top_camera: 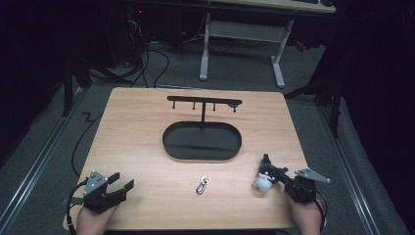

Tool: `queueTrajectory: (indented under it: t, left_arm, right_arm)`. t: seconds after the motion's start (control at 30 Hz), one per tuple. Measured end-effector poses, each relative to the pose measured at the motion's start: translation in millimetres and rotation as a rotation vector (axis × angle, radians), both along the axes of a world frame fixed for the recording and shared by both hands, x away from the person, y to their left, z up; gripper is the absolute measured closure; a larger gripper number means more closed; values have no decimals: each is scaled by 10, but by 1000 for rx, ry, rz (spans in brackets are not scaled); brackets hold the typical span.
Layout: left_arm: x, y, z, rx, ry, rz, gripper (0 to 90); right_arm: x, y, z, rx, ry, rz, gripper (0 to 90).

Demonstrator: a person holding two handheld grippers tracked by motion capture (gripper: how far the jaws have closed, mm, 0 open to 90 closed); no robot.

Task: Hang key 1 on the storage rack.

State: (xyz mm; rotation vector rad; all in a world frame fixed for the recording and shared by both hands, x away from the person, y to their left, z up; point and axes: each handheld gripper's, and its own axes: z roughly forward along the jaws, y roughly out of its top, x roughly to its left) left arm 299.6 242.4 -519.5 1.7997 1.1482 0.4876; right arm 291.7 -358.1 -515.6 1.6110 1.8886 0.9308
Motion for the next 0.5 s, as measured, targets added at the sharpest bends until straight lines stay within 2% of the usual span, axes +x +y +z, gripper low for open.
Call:
queueTrajectory:
  t: [0.13, 0.33, 0.5]
  left_arm:
    - [-53, 54, -6, 2, 2, 18, 361]
    - [-136, 110, -21, 10, 7, 28, 360]
    - [-186, 144, -14, 9, -1, 40, 359]
  right_arm:
    - [90, 12, -4, -19, -4, 25, 895]
    - [245, 67, 5, -8, -9, 69, 900]
    - [322, 131, 14, -20, -14, 98, 900]
